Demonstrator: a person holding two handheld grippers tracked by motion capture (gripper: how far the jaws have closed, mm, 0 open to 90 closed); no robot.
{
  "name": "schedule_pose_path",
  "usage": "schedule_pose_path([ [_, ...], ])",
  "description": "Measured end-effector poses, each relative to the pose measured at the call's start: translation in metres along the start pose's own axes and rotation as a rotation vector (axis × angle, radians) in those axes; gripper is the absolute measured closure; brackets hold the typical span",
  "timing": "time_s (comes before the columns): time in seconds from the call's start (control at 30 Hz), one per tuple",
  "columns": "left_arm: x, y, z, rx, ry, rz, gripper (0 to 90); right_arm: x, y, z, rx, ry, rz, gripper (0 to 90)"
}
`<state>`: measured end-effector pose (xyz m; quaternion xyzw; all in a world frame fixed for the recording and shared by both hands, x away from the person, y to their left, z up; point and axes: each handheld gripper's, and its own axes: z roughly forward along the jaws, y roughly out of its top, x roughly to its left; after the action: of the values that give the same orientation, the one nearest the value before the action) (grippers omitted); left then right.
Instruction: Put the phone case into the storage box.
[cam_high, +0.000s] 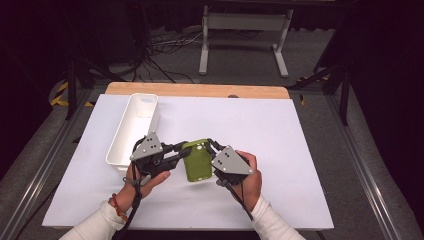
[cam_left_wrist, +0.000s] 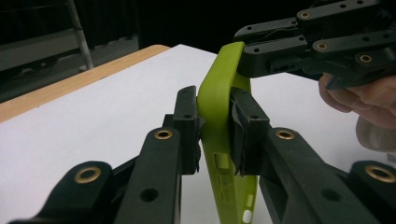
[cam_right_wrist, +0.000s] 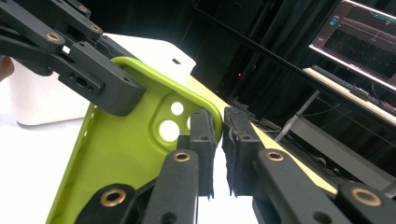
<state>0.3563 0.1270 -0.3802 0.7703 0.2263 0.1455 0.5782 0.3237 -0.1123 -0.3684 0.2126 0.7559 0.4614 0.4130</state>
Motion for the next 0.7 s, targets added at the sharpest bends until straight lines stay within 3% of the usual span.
schedule_pose_path([
  [0.43,0.001,0.0,-0.006,-0.019,0.034,0.025,77.7,0.003,0.001,0.0,-0.012,0.021,0.018,81.5],
  [0.5,0.001,0.001,-0.007,-0.021,0.04,0.03,77.7,0.002,0.001,0.0,-0.021,0.044,0.038,77.4],
  [0.7,0.002,0.002,-0.011,-0.032,0.052,0.039,77.8,0.002,0.002,-0.002,-0.027,0.053,0.058,71.4],
])
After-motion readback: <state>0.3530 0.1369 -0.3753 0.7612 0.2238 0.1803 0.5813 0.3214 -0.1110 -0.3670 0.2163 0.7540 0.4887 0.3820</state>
